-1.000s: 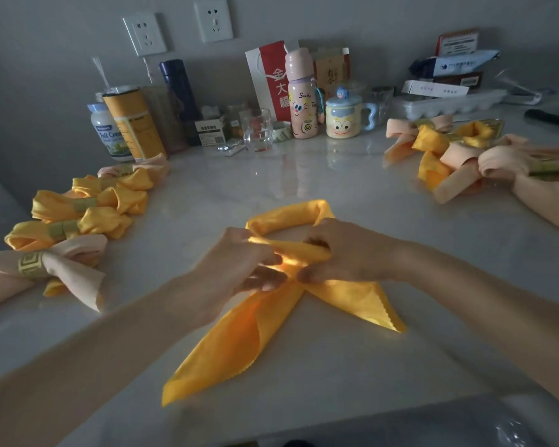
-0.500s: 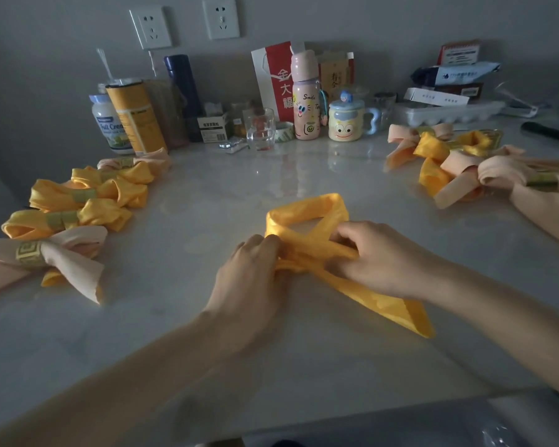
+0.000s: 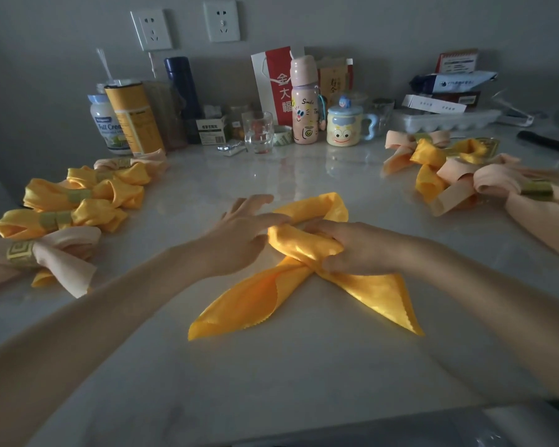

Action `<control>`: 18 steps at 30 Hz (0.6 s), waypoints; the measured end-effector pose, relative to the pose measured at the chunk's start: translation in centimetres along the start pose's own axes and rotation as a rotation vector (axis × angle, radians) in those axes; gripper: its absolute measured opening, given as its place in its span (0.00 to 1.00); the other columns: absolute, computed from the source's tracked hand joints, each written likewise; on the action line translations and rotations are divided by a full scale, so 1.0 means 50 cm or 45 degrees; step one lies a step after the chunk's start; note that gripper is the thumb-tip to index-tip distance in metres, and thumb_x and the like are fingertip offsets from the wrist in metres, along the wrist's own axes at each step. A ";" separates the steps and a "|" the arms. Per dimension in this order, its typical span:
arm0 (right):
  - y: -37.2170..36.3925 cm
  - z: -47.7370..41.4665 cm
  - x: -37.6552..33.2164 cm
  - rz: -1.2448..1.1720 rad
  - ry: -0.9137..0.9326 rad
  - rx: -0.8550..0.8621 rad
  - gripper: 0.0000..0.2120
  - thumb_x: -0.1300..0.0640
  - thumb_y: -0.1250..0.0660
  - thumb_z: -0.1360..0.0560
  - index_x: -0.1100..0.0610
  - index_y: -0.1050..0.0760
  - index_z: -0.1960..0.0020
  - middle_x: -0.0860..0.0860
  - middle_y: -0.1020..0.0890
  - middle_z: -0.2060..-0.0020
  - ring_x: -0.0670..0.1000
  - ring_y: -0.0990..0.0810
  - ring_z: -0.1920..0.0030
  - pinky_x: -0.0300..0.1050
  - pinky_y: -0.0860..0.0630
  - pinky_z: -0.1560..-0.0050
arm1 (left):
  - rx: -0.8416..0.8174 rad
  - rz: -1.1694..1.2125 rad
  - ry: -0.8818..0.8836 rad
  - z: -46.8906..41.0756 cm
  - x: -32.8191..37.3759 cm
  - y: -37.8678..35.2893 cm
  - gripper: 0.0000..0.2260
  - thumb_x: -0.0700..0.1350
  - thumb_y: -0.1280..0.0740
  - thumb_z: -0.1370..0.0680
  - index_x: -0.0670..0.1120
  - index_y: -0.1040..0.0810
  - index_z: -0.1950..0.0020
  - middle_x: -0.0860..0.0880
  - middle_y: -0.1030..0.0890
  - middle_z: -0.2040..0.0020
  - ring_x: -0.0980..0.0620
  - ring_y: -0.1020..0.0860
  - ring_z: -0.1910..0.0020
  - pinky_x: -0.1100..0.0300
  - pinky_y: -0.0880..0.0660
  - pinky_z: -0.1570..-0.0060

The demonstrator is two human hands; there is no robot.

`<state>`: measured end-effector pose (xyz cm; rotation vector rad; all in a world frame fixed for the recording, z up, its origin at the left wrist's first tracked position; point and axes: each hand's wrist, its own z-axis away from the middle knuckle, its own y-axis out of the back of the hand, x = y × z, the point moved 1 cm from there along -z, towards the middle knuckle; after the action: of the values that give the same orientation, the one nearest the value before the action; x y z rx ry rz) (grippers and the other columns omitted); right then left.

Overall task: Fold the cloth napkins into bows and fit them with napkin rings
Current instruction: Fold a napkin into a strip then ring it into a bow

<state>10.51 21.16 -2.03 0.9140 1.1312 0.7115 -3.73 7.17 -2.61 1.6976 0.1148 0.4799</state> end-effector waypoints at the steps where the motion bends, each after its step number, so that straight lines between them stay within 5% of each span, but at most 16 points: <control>1: 0.004 -0.005 -0.004 -0.008 -0.029 -0.025 0.28 0.54 0.37 0.25 0.46 0.41 0.27 0.50 0.27 0.39 0.51 0.29 0.42 0.37 0.36 0.51 | -0.068 0.013 0.042 -0.011 -0.001 -0.003 0.18 0.43 0.43 0.19 0.57 0.33 0.30 0.50 0.46 0.25 0.50 0.50 0.26 0.50 0.45 0.29; 7: -0.001 -0.003 -0.003 0.195 -0.126 0.202 0.19 0.49 0.39 0.24 0.55 0.33 0.36 0.52 0.26 0.52 0.51 0.28 0.55 0.44 0.32 0.59 | -0.027 -0.073 0.098 -0.038 -0.030 0.007 0.14 0.51 0.40 0.21 0.50 0.29 0.36 0.48 0.30 0.36 0.48 0.31 0.36 0.51 0.32 0.37; 12: -0.012 -0.008 0.010 0.039 -0.079 0.290 0.15 0.52 0.39 0.24 0.56 0.32 0.40 0.54 0.22 0.48 0.55 0.24 0.49 0.45 0.29 0.55 | 0.300 0.020 0.395 0.004 0.017 -0.004 0.16 0.54 0.40 0.21 0.48 0.33 0.37 0.48 0.26 0.43 0.47 0.24 0.49 0.51 0.25 0.50; 16: -0.019 -0.022 0.015 -0.070 -0.114 0.364 0.14 0.51 0.37 0.25 0.57 0.30 0.42 0.54 0.22 0.46 0.56 0.24 0.46 0.49 0.27 0.50 | 0.153 0.103 0.435 0.053 0.073 -0.022 0.13 0.62 0.39 0.25 0.53 0.28 0.54 0.54 0.25 0.55 0.50 0.24 0.54 0.56 0.27 0.56; 18: -0.023 -0.028 0.010 -0.119 -0.149 0.400 0.14 0.50 0.37 0.25 0.57 0.30 0.44 0.55 0.22 0.46 0.57 0.23 0.47 0.51 0.26 0.48 | 0.173 0.117 0.376 0.062 0.096 -0.025 0.09 0.58 0.37 0.26 0.54 0.28 0.57 0.54 0.24 0.56 0.50 0.23 0.55 0.56 0.26 0.57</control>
<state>9.34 21.40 -3.50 1.1437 1.1916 0.4041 2.01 6.19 -2.98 1.7605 0.2897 0.8061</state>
